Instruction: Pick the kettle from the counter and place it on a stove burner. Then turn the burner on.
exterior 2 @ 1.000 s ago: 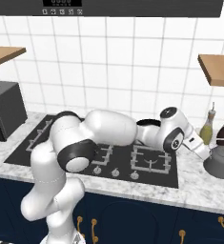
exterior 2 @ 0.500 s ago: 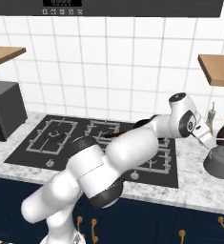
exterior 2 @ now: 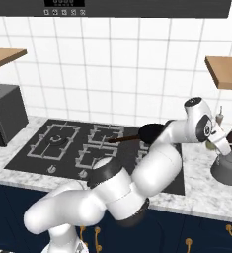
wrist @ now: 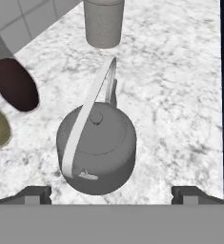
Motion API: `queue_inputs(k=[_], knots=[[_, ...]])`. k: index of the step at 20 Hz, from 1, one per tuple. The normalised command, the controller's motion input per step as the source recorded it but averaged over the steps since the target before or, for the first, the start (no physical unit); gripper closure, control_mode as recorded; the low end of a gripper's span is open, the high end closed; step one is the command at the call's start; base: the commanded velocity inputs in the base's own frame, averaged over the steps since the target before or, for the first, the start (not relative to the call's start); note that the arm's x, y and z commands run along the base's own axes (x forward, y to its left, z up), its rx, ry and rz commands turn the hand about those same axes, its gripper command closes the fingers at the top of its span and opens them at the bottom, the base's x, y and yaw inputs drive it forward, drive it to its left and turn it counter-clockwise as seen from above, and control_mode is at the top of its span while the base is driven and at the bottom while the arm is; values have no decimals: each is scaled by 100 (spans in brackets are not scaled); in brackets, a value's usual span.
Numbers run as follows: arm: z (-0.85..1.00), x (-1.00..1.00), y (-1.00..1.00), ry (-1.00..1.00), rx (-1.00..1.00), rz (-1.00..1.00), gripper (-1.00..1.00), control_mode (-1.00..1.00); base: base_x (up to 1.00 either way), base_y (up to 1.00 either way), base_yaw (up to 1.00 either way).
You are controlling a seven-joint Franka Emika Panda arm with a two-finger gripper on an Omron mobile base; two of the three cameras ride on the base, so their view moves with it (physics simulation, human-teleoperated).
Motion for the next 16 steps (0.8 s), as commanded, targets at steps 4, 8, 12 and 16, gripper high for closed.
queue_inputs(k=[4, 8, 12, 16], knots=[[-5, 49, -5, 8, 0, -3, -100, -100, 0, 0, 0], [-39, 21, -42, 6, 0, -4, -100, -100, 0, 0, 0], [-41, 15, -54, 4, 0, -5, -100, -100, 0, 0, 0], [-16, 39, -7, 0, 0, 0, 100, -100, 0, 0, 0]])
